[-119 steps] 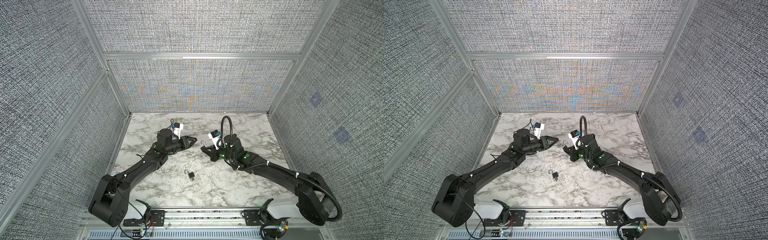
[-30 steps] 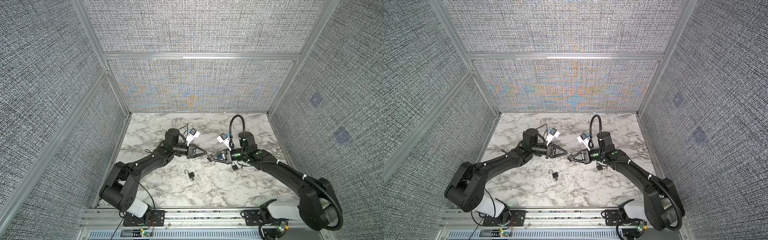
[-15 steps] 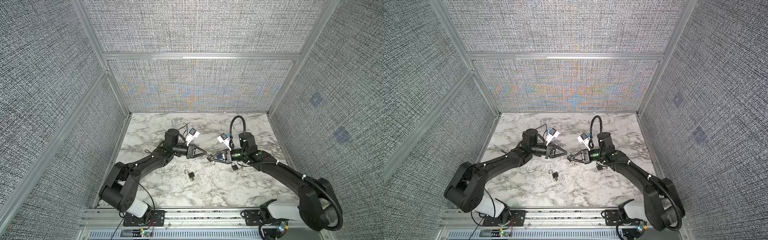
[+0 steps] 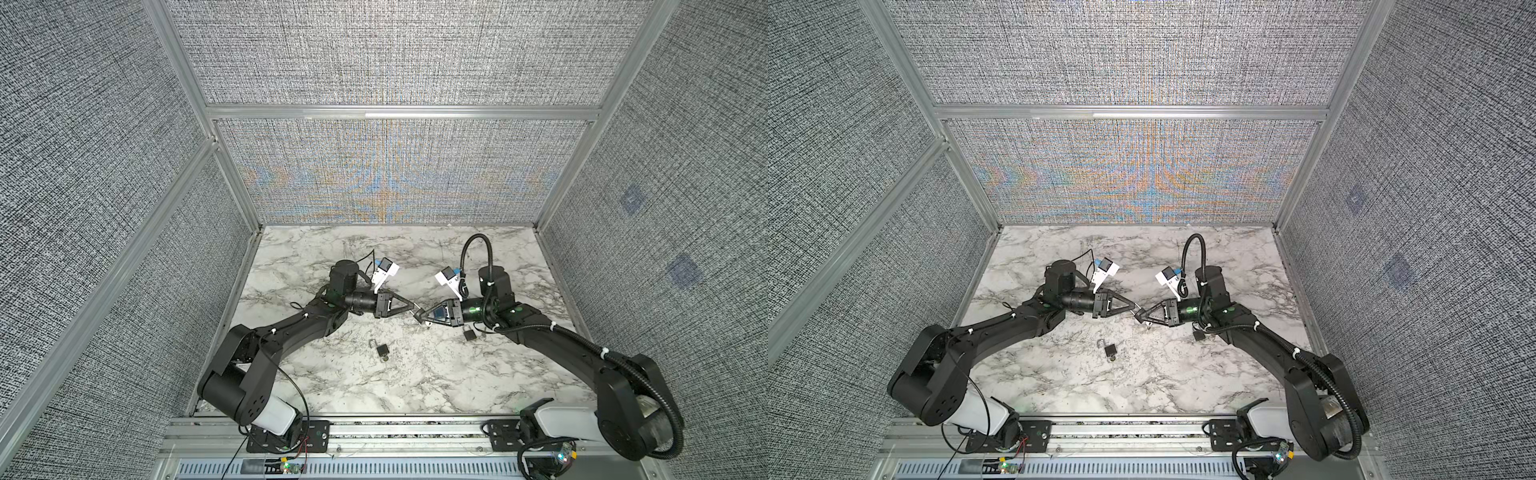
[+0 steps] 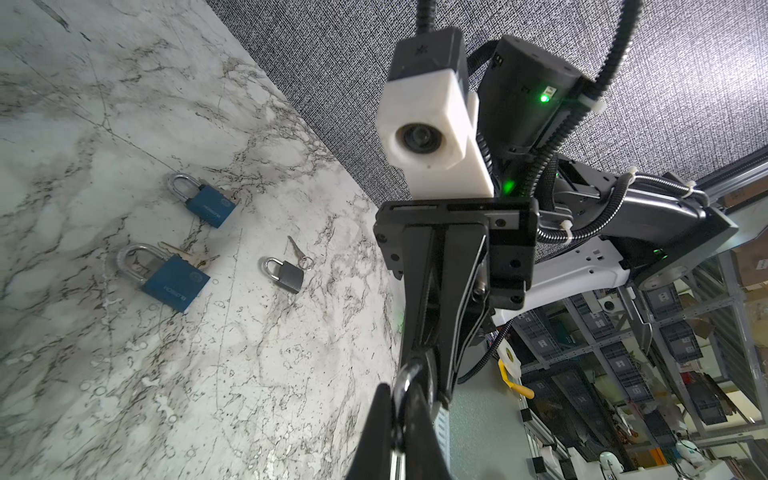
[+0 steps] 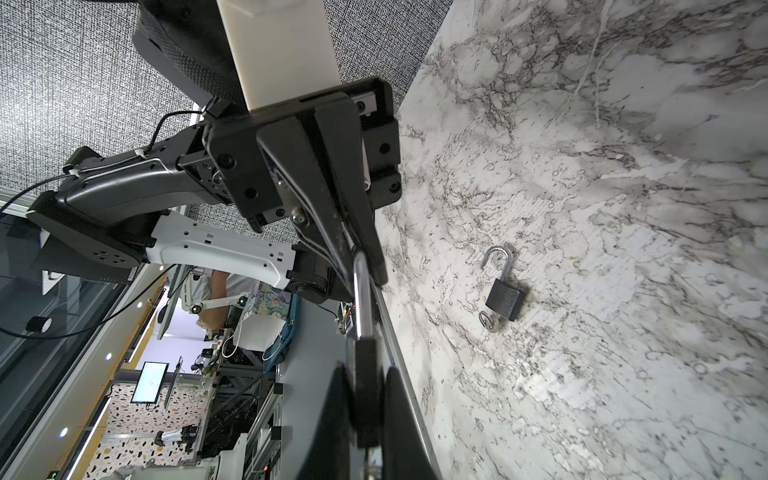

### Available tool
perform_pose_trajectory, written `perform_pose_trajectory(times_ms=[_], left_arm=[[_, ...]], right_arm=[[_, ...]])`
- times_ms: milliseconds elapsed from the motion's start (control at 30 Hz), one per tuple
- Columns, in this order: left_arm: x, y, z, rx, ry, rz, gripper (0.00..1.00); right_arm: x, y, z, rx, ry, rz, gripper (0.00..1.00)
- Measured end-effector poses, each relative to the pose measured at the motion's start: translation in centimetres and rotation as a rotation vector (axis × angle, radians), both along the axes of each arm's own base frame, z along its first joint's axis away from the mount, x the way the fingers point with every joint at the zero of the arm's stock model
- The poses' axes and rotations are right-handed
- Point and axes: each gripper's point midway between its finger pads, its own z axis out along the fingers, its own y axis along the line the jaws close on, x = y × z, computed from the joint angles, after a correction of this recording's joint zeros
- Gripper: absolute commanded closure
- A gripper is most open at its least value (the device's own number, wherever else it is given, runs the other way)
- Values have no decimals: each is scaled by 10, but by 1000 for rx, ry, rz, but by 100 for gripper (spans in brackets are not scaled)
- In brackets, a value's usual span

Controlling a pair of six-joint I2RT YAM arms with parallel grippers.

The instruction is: Lock with the key

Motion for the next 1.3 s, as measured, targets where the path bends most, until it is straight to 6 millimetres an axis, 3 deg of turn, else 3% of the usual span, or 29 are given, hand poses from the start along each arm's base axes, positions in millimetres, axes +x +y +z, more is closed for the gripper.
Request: perform_pose_trajectory(times_ms=[1300], left_arm=[[3,-7,-15,6,-20,130,100]], right_arm=[[12,2,-8,3,63,-51,100]])
